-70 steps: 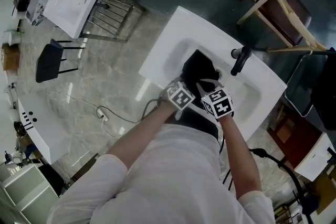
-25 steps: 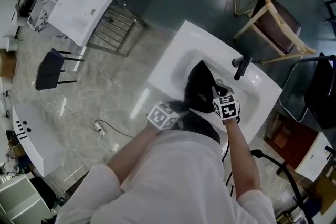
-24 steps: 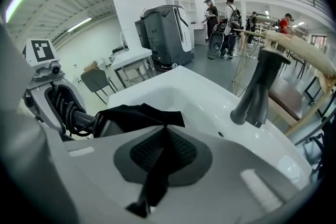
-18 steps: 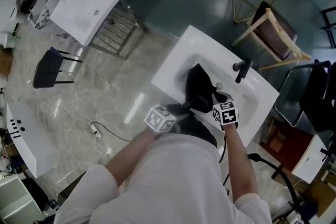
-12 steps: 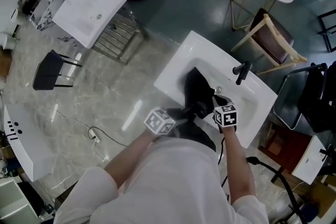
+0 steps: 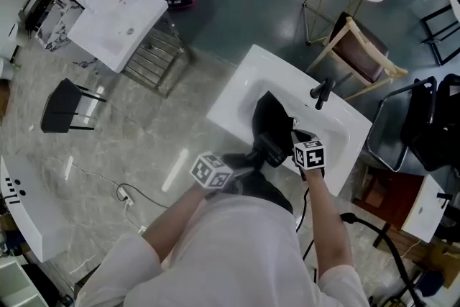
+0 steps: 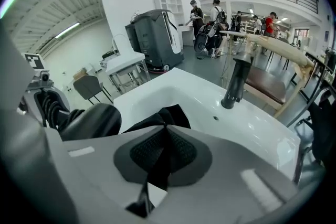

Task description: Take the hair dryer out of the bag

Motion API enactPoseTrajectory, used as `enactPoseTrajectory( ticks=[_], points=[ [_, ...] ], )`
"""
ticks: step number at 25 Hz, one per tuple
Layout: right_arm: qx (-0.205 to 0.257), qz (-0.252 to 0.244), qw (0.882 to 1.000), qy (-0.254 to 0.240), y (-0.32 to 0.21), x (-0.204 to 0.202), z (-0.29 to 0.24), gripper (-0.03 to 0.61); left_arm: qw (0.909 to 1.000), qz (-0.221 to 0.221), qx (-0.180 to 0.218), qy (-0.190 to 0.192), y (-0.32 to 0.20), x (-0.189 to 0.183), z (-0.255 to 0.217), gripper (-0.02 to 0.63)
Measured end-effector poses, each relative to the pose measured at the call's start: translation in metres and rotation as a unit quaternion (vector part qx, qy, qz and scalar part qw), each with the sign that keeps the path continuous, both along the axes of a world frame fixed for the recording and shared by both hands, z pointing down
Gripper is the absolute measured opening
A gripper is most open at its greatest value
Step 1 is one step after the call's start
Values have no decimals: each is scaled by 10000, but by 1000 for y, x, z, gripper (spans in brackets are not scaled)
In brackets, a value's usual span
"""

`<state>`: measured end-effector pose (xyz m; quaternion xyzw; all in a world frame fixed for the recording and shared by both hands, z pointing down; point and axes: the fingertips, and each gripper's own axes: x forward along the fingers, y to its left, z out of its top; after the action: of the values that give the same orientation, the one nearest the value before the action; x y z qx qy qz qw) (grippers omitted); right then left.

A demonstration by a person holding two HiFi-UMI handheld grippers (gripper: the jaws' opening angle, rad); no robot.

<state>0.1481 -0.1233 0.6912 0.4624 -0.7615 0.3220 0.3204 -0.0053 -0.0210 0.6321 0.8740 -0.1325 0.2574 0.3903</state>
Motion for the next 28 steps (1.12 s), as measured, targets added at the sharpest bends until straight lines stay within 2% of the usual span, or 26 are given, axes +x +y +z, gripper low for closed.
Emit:
enactPoseTrajectory(
  ticks=[5,7,13,18,24,28],
  points=[
    [-42,-80,9999,-64,28,-2,-4,15,9981,-573,152,144,-6,-28,-17,235],
    [-50,-26,9998,-190,39,-6,-7,49,9967,-753,224,184,-7,-39,-24,235],
    [284,458,9971,-539,66,-9,-41,60,9923,-1120,328,420,-7,-61,-45,235],
    [532,943,9920,-643,104,-3,-72,56,9901,-1218,338,610,-11,-68,-53,235],
    [908,1753,9756,-959,157,9,-108,40,9876,-1234,315,921,-21,-61,-66,233],
    [1050,2181,9634,-1150,184,16,-117,37,9873,-1210,295,982,-19,-53,-71,233]
  ],
)
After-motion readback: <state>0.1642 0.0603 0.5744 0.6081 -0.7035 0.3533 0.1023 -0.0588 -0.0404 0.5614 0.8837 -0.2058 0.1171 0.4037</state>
